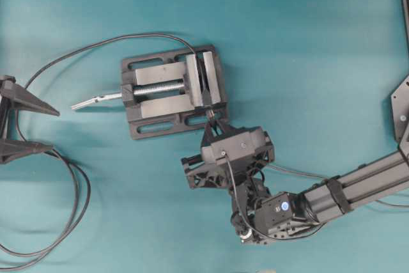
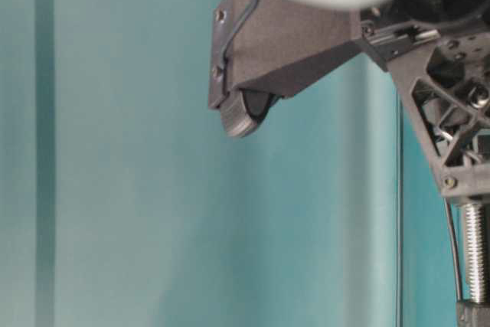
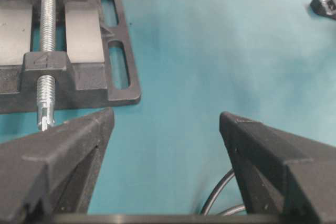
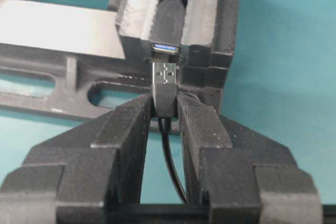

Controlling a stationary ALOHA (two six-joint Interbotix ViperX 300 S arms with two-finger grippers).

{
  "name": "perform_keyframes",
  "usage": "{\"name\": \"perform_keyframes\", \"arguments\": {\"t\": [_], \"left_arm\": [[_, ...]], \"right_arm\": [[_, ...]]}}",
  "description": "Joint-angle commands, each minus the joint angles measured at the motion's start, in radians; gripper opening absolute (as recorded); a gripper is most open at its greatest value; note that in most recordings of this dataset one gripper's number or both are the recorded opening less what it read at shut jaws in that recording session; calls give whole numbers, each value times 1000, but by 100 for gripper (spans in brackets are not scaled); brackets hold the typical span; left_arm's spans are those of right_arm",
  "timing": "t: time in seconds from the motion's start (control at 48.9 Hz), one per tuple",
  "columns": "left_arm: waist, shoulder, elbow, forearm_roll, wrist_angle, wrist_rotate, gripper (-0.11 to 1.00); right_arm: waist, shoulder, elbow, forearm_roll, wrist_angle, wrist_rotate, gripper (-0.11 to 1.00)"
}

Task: Insert the USB cable into the fixed female connector.
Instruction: 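Align the plug with the female connector and push it in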

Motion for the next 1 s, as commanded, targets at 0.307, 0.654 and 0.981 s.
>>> {"name": "perform_keyframes", "arguments": {"t": [0.307, 0.654, 0.981], "left_arm": [[0, 8, -12, 2, -8, -11, 95], [0, 8, -12, 3, -9, -11, 95], [0, 8, -12, 2, -8, -11, 95]], "right_arm": [[-23, -15, -31, -2, -12, 2, 21], [-37, -15, -28, 6, -8, 12, 21], [-37, -15, -28, 21, -3, 14, 21]]}}
